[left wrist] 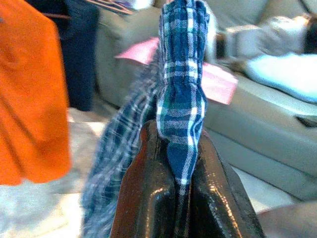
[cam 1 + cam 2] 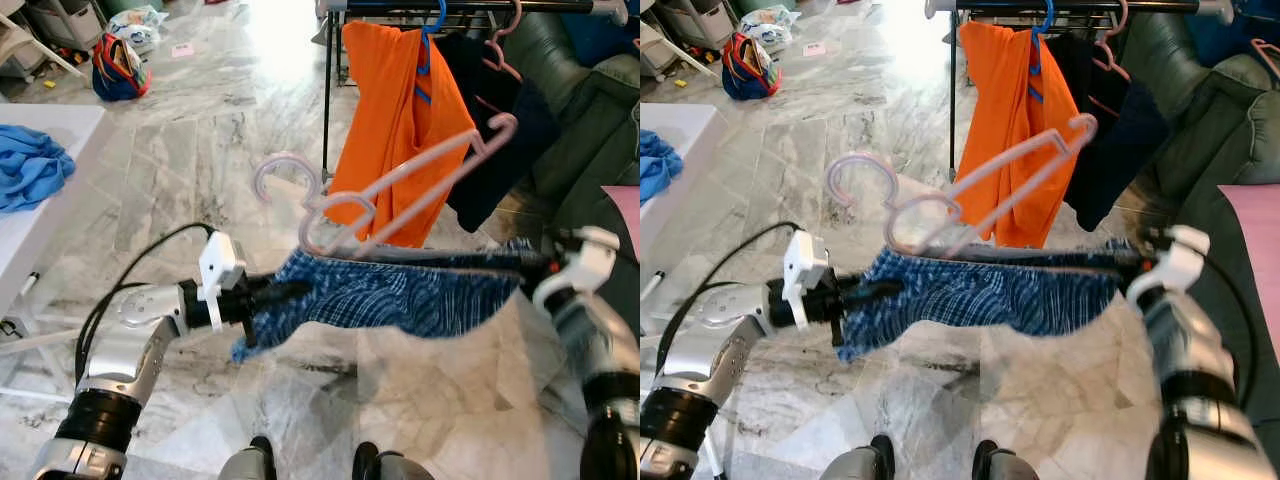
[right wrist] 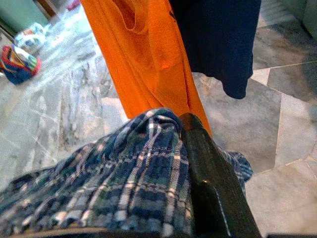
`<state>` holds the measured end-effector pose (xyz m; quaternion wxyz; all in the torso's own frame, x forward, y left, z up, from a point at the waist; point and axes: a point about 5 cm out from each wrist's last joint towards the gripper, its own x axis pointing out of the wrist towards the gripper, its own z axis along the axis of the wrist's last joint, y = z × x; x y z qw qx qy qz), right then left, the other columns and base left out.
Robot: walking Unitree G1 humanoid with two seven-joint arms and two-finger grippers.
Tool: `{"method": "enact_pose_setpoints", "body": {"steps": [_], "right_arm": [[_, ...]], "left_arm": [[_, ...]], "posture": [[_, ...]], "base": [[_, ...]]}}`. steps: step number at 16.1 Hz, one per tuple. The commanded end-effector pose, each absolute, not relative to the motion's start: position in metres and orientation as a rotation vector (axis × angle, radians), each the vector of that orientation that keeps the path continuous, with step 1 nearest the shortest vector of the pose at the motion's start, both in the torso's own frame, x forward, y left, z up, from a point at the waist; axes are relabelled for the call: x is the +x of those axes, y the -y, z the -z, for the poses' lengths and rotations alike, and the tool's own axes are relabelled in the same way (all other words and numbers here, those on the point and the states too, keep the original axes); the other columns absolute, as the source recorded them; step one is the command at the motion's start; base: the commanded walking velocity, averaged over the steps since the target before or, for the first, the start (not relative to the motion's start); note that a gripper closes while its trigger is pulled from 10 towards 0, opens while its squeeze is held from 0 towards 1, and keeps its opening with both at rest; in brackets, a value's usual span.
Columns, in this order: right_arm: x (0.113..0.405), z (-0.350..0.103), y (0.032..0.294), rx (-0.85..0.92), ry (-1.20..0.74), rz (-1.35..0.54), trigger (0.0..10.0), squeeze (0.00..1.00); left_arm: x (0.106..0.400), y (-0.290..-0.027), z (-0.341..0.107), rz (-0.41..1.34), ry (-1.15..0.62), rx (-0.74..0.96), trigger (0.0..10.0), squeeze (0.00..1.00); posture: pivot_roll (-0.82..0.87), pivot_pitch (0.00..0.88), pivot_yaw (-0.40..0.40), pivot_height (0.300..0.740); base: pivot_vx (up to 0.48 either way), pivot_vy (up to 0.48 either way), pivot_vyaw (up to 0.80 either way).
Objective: Hang hanger
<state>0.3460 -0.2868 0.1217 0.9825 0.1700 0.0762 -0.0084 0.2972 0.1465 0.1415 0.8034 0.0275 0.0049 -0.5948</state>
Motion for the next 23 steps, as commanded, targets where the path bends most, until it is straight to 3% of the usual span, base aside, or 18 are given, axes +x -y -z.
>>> {"method": "enact_pose_setpoints", "body": {"steps": [1,6,20,22,23], "right_arm": [[0.346,-0.12,0.289,0.317,-0.194,0.041,0.0,0.0],[0.373,-0.16,0.265,0.267,-0.129,-0.032,0.0,0.0],[0.372,-0.189,0.253,0.142,-0.082,-0.119,0.0,0.0],[0.372,-0.187,0.238,0.085,-0.087,-0.159,0.0,0.0],[0.37,-0.186,0.219,0.096,-0.089,-0.22,0.0,0.0]], "left_arm": [[0.292,-0.147,-0.139,1.312,-0.024,0.062,0.0,0.0],[0.282,-0.147,-0.107,1.393,-0.166,0.133,0.0,0.0],[0.297,-0.166,-0.057,1.085,-0.256,0.436,0.0,0.0],[0.301,-0.16,-0.057,1.051,-0.237,0.458,0.0,0.0],[0.305,-0.152,-0.059,1.02,-0.206,0.451,0.7,0.0]], "posture": [[0.05,0.231,-0.013,0.74],[0.04,0.235,-0.025,0.74],[0.02,0.235,-0.021,0.74],[0.02,0.234,-0.02,0.74],[0.02,0.235,-0.023,0.74]], "base": [[0.0,0.0,0.0],[0.0,0.0,0.0],[0.0,0.0,0.0],[0.0,0.0,0.0],[0.0,0.0,0.0]]}}
